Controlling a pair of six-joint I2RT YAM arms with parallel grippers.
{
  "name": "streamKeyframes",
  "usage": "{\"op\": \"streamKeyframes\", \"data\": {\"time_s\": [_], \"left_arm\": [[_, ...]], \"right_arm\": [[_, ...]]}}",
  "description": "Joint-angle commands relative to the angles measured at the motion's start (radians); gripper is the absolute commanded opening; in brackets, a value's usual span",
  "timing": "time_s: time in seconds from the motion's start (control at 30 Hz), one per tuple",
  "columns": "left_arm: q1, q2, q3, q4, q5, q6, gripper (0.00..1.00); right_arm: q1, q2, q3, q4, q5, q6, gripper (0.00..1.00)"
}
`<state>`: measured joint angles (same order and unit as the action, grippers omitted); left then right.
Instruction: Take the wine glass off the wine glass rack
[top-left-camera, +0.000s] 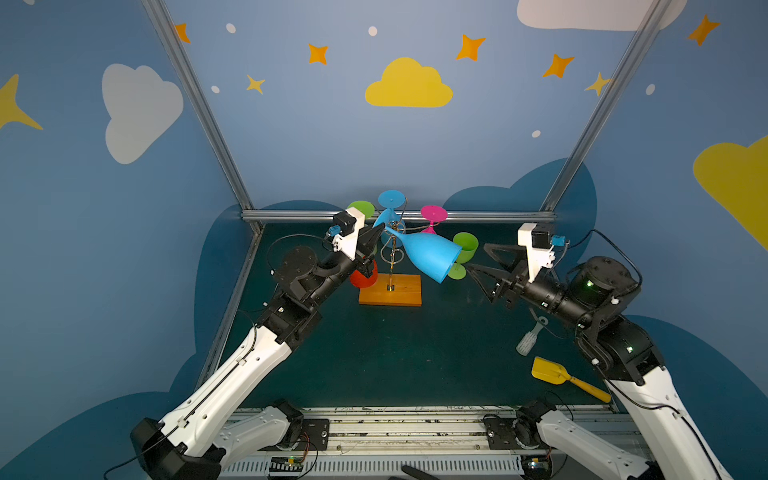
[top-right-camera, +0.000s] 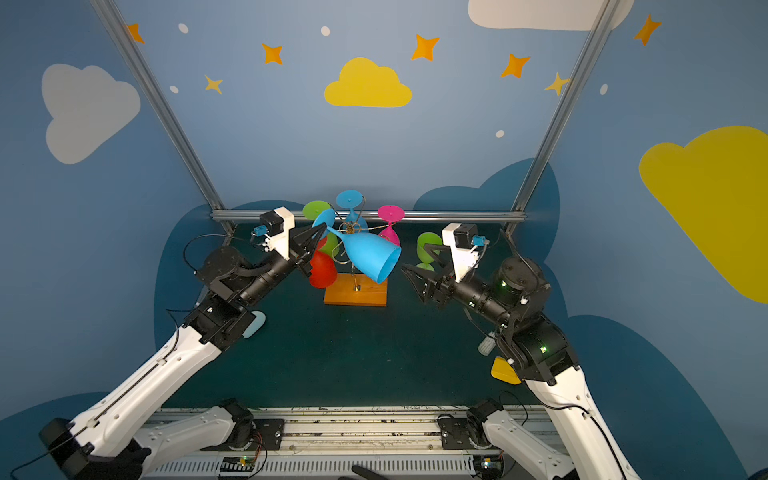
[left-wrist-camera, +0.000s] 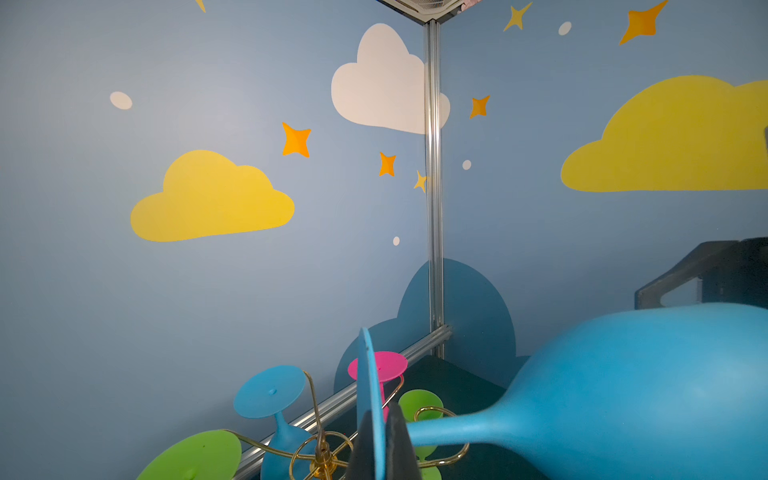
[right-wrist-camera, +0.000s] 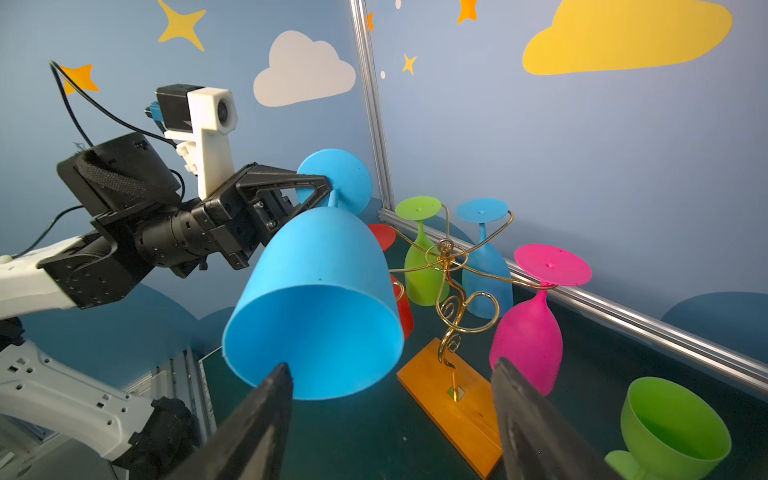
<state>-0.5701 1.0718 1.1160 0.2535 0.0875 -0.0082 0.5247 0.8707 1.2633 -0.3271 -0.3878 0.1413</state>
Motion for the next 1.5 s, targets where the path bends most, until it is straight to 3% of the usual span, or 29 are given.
{"op": "streamKeyframes", "data": {"time_s": [0.0,0.23,0.57,0.67,0.83,1.0,1.17,1.47], "left_arm": [[0.007,-0.012,0.001,-0.012,0.039,-0.065,0.03],[0.009,-0.003,0.004,-0.013,0.05,-0.093,0.03],[0.011,0.006,0.015,-0.023,0.051,-0.1,0.06],[0.013,0.007,0.012,-0.021,0.047,-0.098,0.16],[0.016,-0.004,0.011,-0.026,0.016,-0.086,0.57],[0.022,-0.064,-0.021,-0.027,-0.085,-0.038,0.82],[0.052,-0.162,-0.085,-0.035,-0.175,0.03,0.93],[0.193,-0.357,-0.266,-0.011,-0.332,0.082,0.96]], "right_arm": [[-0.004,0.031,-0.004,0.057,-0.028,0.035,0.72],[0.002,0.121,0.016,0.132,-0.066,0.097,0.62],[0.019,0.169,0.036,0.154,-0.078,0.127,0.01],[0.018,0.16,0.041,0.148,-0.064,0.133,0.0],[0.015,0.134,0.055,0.117,0.004,0.136,0.0],[-0.007,0.062,0.099,-0.006,0.191,0.064,0.0],[-0.027,0.0,0.177,-0.22,0.363,-0.018,0.0],[-0.036,-0.013,0.287,-0.666,0.628,-0.075,0.0]]}}
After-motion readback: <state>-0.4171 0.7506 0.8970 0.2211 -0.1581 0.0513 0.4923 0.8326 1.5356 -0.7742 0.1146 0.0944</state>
